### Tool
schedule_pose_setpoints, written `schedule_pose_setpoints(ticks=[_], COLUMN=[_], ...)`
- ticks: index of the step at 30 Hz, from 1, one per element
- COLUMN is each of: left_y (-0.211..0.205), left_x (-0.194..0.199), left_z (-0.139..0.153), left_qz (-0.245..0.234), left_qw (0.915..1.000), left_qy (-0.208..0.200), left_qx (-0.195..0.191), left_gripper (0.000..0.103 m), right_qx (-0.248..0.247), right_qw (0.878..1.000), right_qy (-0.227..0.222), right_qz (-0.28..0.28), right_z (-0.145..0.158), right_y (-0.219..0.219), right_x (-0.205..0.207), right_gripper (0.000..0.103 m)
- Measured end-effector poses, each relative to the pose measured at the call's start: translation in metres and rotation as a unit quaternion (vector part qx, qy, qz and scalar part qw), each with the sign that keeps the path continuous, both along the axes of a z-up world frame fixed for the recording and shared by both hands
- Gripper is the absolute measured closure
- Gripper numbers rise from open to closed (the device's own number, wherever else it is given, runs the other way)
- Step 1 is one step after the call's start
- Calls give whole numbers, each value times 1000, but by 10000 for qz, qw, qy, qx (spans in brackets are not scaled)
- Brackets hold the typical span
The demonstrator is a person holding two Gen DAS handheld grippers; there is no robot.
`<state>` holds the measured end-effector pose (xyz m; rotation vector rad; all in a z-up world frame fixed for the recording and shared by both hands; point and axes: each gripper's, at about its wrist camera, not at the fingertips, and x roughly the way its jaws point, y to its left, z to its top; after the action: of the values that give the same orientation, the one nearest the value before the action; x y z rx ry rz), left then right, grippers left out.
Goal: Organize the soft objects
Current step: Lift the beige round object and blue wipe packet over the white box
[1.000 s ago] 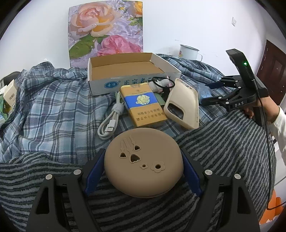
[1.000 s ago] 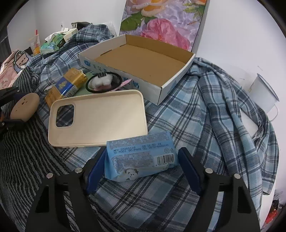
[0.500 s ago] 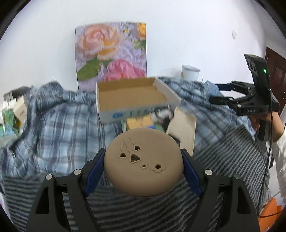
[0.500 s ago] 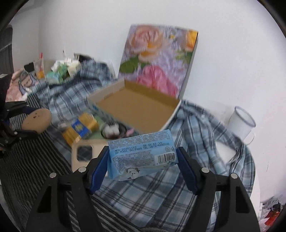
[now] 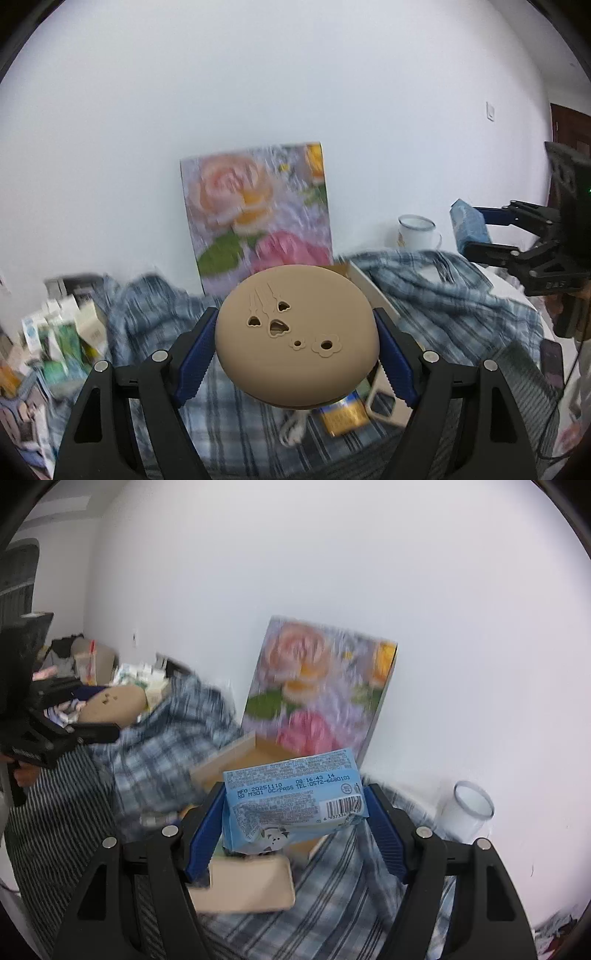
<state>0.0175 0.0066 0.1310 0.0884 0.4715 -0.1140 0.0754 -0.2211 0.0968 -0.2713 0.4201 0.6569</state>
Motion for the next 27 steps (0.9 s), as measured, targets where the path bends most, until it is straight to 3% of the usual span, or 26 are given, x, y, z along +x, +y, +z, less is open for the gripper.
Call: schedule_pose_setpoints(ticks=[6, 14, 27], left_y=[-2, -1, -8], left_x=[15, 35, 85], left_z=[42, 84, 89], left_qz=[107, 293, 416], left_qw=[9985, 9949, 9947], left_qy=[-502, -957, -943], left_qx=[174, 127, 40], left_gripper=[21, 21, 21], right_qx=[281, 522, 828], right_qw=[9986, 9947, 9936], right_qy=[-434, -842, -754], right_qz=[126, 258, 142], right_z=[40, 84, 99], right_y=[14, 31, 48], right_x=[0, 7, 49], right_gripper=[31, 31, 31])
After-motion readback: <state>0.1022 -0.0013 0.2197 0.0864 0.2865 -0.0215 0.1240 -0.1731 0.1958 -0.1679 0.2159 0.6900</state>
